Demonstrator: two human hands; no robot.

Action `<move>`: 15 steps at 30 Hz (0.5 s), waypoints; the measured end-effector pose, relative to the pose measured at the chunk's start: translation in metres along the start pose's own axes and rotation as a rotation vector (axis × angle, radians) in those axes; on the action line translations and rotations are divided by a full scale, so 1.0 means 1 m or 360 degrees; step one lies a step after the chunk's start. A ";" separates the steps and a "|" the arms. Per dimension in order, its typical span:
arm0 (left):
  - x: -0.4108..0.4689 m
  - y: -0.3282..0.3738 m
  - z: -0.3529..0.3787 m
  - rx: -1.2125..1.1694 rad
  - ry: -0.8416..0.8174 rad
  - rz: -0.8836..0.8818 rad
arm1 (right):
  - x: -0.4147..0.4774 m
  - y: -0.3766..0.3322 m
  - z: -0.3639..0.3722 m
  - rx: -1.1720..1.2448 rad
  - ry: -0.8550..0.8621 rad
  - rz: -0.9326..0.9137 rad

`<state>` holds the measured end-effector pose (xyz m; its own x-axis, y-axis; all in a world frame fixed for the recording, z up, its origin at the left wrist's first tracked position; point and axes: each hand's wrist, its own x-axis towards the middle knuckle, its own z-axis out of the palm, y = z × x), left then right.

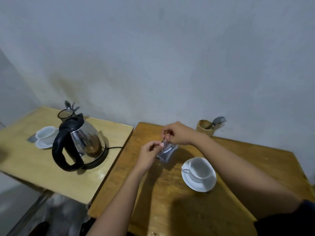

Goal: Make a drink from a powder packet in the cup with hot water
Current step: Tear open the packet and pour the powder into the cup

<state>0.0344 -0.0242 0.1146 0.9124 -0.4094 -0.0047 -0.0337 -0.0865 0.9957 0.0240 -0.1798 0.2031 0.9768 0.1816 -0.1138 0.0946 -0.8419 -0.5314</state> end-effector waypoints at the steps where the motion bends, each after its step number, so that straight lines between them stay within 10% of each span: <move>1: 0.002 0.006 0.001 0.0015 -0.0009 0.0026 | -0.002 -0.002 -0.006 -0.0019 0.0009 -0.0024; 15: 0.002 0.043 0.012 0.0000 -0.0011 0.0113 | -0.018 -0.015 -0.024 -0.0166 0.0207 0.0034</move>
<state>0.0298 -0.0393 0.1563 0.9049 -0.4205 0.0651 -0.0981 -0.0573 0.9935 0.0092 -0.1825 0.2333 0.9948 0.1016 -0.0107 0.0866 -0.8941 -0.4394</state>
